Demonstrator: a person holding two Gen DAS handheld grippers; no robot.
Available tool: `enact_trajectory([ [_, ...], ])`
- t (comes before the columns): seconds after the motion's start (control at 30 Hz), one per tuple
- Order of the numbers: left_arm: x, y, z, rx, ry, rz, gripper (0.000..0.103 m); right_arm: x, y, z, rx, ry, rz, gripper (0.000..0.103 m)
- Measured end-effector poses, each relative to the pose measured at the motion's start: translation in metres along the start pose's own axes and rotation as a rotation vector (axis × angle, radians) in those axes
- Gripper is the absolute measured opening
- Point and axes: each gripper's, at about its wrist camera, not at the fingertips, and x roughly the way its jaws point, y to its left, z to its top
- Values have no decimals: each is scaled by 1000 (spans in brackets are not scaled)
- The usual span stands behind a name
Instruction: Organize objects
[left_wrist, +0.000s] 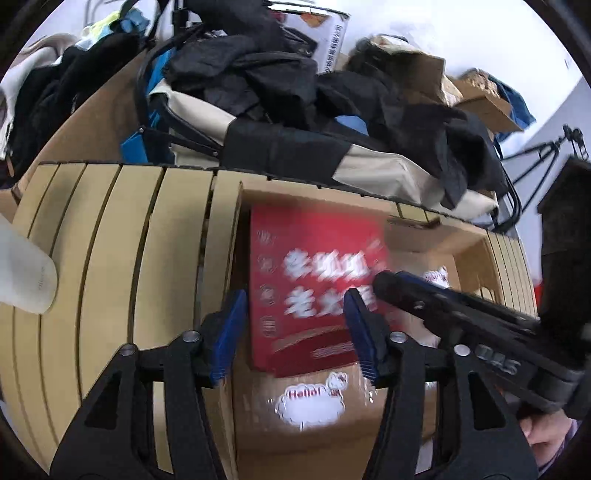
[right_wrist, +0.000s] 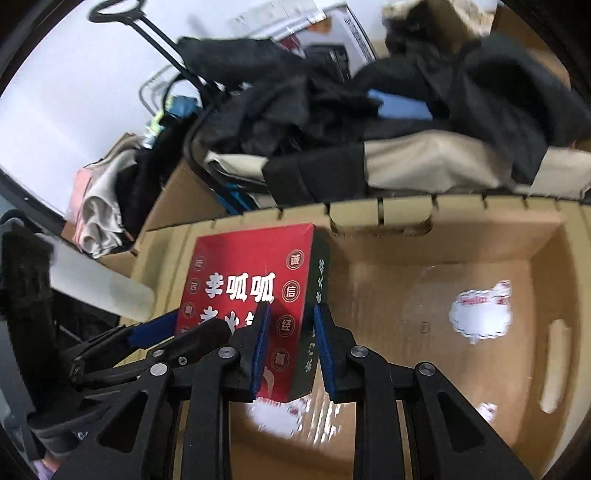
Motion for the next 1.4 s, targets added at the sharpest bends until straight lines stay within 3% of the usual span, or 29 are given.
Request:
enact_trajectory([
  [0.17,-22,-7,0,36,-15,-23,64,11,-9,-2,40,48,-12,27],
  [0.2,-34,-10,1,50,-25,-20,65,1,-7,-3,25,33,-38,27],
  [0.33,-89,-23,0,123,-65,46,86,-53,1,-3,-32,-22,-73,28],
  [0.43,-130,-25,-13,165,-90,137,100,-112,6,-9,-89,-67,-139,32],
  [0.47,-140,-24,-18,175,-88,174,100,-130,6,-13,-105,-77,-166,43],
  [0.5,-155,-22,-25,180,-81,222,100,-153,5,-20,-119,-84,-193,67],
  [0.57,-181,-19,-37,161,-83,246,100,-184,2,-32,-131,-93,-213,101],
  [0.73,-239,-20,-71,124,-96,252,103,-265,-8,-76,-123,-148,-286,103],
  [0.93,-300,-33,-125,145,-189,248,103,-325,3,-141,-149,-191,-258,103],
  [1.03,-320,-31,-161,144,-222,279,103,-346,14,-189,-206,-221,-226,103],
  [1.23,-348,-29,-273,223,-270,234,103,-370,33,-295,-289,-293,-201,103],
  [1.33,-359,-20,-335,149,-296,155,103,-370,39,-353,-290,-321,-234,103],
  [1.4,-354,-16,-365,83,-251,98,103,-366,40,-395,-248,-358,-241,103],
])
